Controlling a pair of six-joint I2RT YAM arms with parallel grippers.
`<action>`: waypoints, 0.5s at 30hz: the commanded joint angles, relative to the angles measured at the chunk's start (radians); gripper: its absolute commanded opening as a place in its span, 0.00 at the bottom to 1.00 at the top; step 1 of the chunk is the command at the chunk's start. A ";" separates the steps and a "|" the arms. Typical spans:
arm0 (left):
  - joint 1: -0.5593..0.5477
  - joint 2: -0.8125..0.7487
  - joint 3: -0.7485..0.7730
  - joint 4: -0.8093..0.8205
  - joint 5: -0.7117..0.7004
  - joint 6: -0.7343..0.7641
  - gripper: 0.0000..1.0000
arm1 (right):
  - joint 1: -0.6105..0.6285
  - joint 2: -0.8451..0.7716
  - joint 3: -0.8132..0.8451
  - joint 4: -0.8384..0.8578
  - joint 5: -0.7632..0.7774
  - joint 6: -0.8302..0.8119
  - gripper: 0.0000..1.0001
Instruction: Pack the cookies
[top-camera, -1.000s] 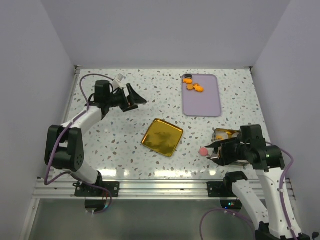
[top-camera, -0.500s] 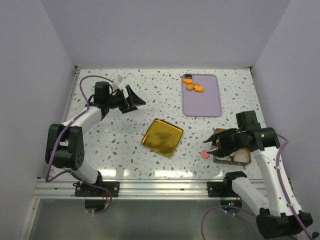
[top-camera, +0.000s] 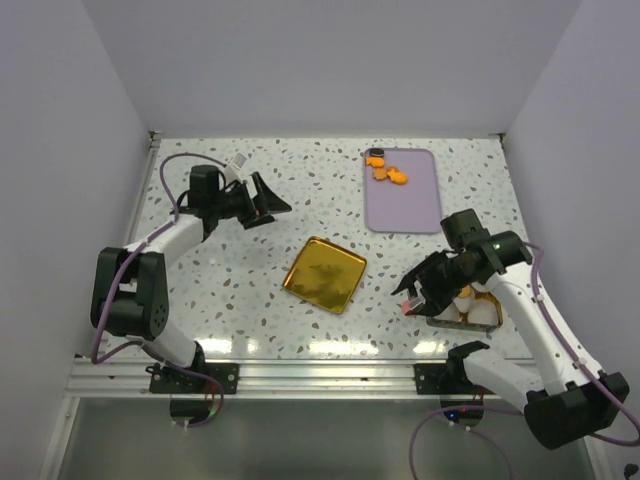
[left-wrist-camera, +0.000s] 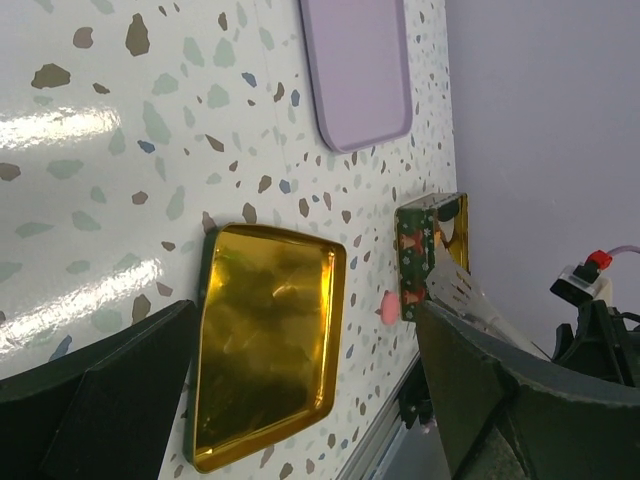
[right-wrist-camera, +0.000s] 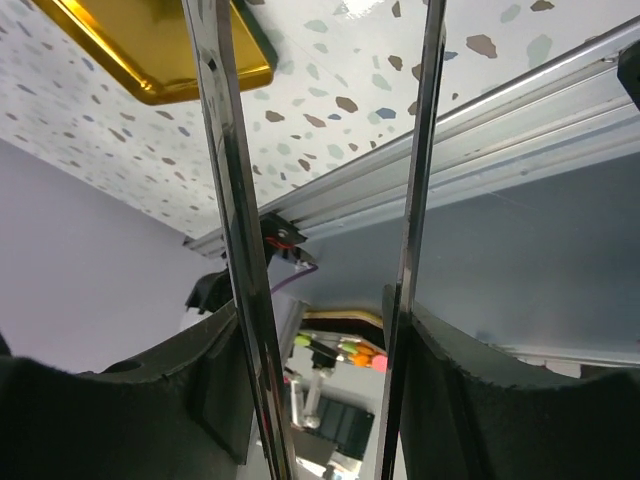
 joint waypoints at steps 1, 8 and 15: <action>0.009 -0.030 -0.006 0.014 -0.005 0.020 0.95 | 0.033 0.013 0.023 -0.188 0.012 -0.040 0.53; 0.009 -0.055 -0.027 0.009 -0.008 0.026 0.95 | 0.034 -0.008 -0.109 -0.186 -0.015 -0.098 0.55; 0.016 -0.070 -0.046 0.006 -0.005 0.031 0.95 | 0.034 0.009 -0.167 -0.220 0.035 -0.190 0.56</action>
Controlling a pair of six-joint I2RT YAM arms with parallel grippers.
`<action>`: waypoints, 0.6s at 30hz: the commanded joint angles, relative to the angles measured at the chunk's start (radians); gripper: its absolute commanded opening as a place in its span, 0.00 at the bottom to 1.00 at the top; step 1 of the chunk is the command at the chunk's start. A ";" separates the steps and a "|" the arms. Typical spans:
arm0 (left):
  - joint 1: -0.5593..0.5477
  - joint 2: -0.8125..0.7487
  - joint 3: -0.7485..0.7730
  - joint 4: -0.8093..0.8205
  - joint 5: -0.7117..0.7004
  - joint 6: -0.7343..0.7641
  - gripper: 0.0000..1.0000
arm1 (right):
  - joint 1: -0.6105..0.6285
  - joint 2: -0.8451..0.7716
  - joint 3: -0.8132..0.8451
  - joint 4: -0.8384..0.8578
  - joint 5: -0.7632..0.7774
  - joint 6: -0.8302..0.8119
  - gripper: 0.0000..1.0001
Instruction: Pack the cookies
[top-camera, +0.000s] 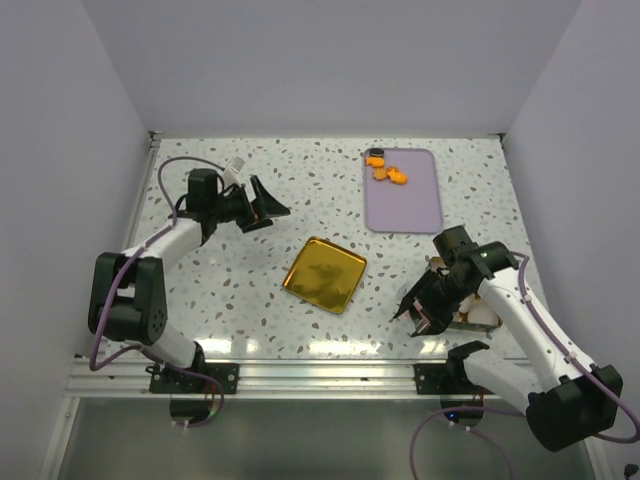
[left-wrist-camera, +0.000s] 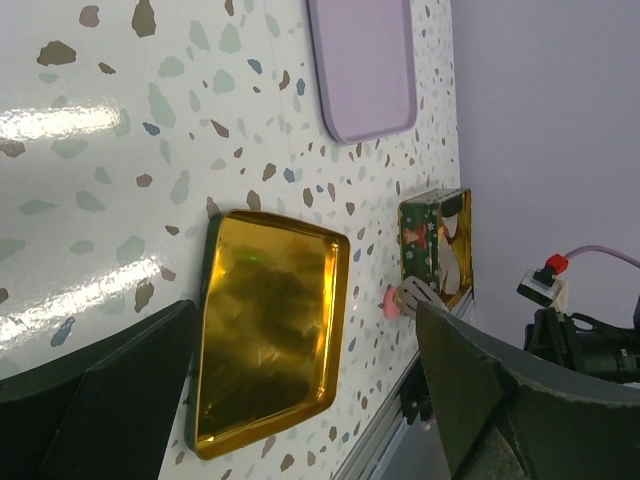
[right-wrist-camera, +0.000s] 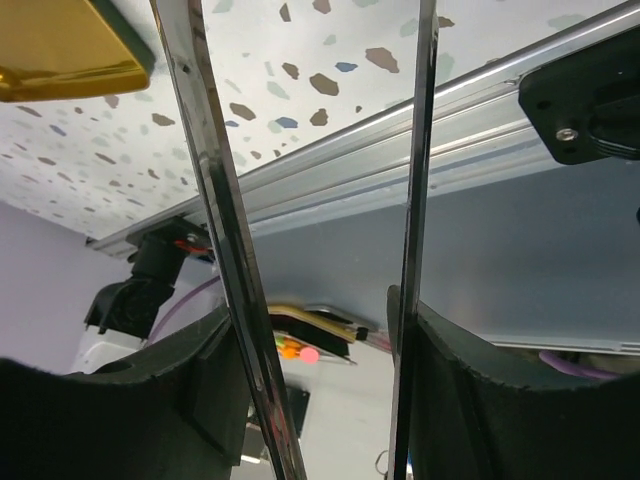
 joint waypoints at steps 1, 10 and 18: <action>0.014 -0.038 -0.008 0.015 0.004 0.027 0.95 | 0.001 0.002 -0.028 -0.221 0.037 -0.064 0.56; 0.025 -0.035 -0.014 0.018 0.013 0.031 0.95 | 0.003 0.066 -0.038 -0.186 0.052 -0.104 0.57; 0.049 -0.032 -0.026 0.024 0.021 0.034 0.95 | 0.012 0.100 0.034 -0.224 0.034 -0.113 0.53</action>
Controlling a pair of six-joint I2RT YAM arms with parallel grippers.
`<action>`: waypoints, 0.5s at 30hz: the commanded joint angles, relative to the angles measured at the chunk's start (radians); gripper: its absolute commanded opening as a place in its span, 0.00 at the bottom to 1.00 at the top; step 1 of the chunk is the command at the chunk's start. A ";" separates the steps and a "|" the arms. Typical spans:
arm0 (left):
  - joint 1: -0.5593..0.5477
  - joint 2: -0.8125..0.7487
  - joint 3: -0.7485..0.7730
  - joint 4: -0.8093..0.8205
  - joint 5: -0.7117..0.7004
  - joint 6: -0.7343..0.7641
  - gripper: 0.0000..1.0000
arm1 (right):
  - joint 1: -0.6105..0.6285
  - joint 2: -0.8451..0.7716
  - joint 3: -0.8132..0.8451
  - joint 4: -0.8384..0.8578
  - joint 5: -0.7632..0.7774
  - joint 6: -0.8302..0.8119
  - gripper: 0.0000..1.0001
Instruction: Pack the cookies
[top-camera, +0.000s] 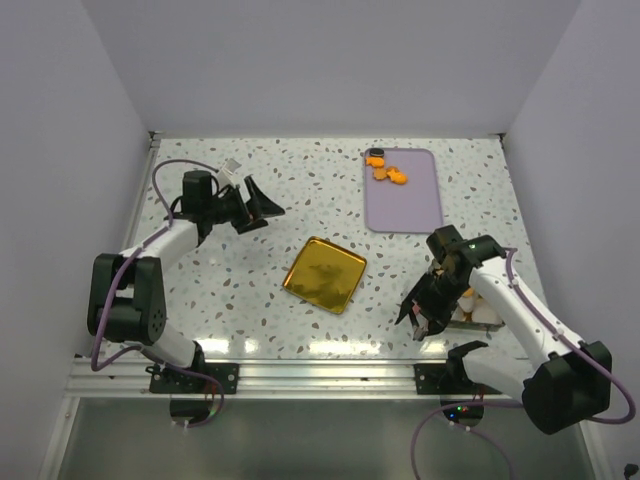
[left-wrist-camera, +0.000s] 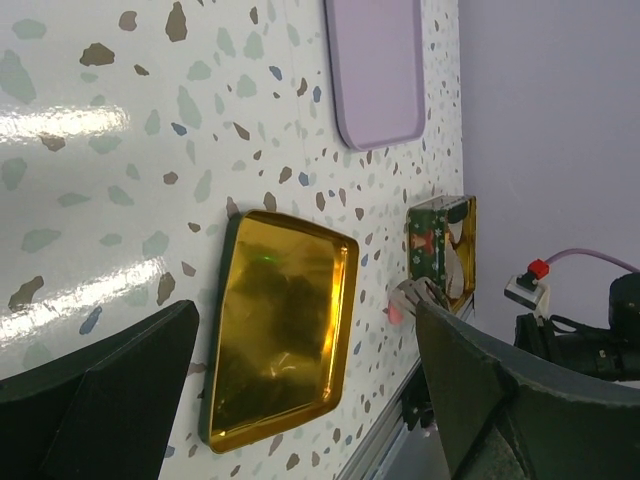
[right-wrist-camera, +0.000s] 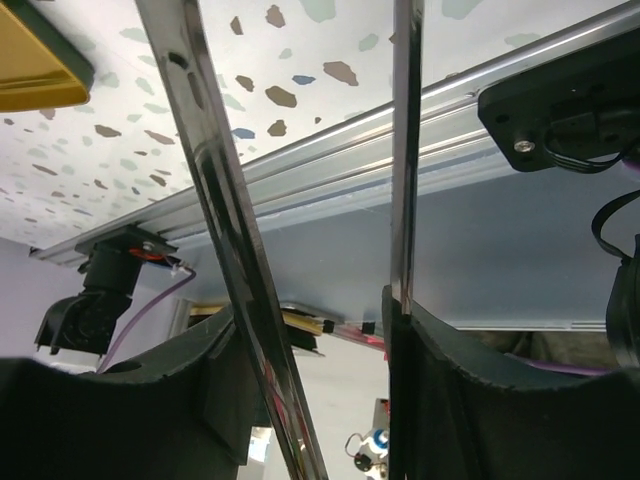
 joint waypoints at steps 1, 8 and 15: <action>0.017 -0.025 -0.013 0.025 0.020 0.029 0.95 | 0.010 0.014 0.079 -0.227 0.002 -0.017 0.51; 0.024 -0.010 -0.014 0.040 0.028 0.025 0.95 | 0.046 0.045 0.099 -0.218 -0.035 -0.003 0.49; 0.033 -0.003 -0.017 0.034 0.032 0.034 0.95 | 0.066 0.043 0.094 -0.236 -0.020 -0.015 0.49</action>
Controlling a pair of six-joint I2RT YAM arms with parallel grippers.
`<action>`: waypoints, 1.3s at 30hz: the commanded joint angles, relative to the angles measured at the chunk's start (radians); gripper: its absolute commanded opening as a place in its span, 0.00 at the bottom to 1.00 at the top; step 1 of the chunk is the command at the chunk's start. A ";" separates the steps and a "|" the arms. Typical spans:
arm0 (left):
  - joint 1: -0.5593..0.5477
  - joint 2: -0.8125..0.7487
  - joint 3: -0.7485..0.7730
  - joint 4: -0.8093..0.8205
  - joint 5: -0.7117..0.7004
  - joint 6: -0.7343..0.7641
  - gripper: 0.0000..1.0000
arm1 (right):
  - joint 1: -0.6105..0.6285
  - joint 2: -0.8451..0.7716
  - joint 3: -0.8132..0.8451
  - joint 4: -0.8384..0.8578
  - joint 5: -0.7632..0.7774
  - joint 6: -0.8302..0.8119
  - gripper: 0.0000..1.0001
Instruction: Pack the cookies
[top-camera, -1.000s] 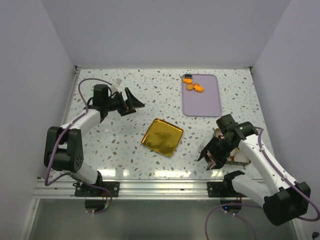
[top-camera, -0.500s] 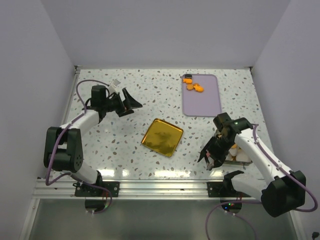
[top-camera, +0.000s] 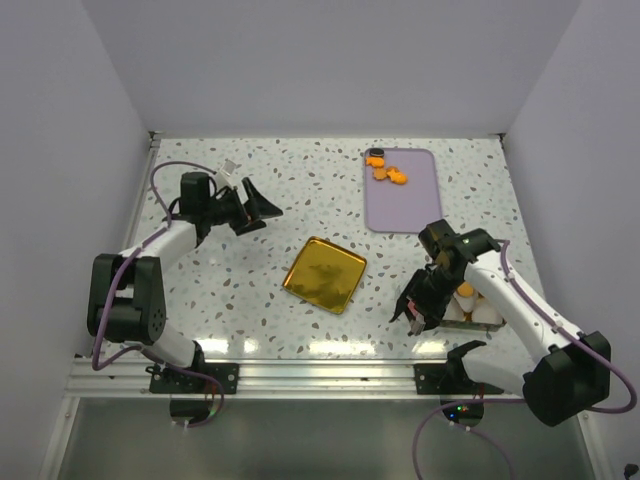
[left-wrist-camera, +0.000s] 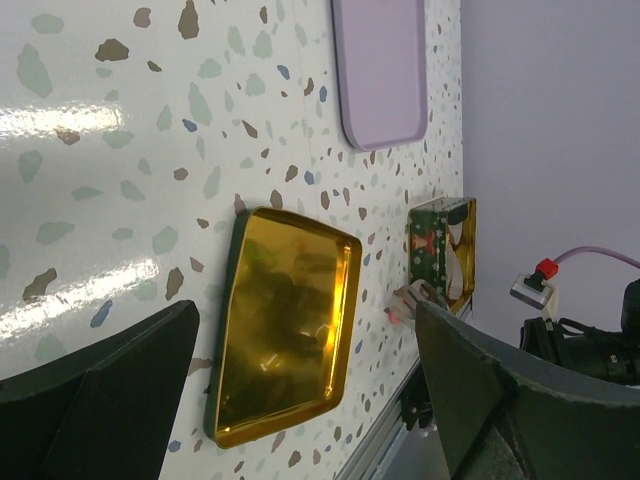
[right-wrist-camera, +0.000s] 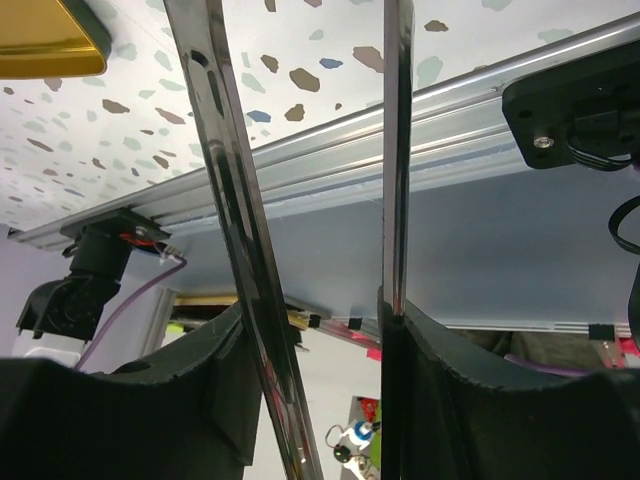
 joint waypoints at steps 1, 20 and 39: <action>0.017 -0.003 -0.006 0.031 0.022 0.036 0.95 | 0.005 -0.007 0.021 -0.238 -0.017 -0.009 0.49; 0.033 -0.022 -0.015 0.012 0.017 0.042 0.95 | -0.041 -0.108 -0.046 -0.242 0.044 0.043 0.49; 0.034 -0.028 -0.049 0.018 0.025 0.054 0.94 | -0.054 -0.029 -0.072 -0.164 0.039 0.075 0.50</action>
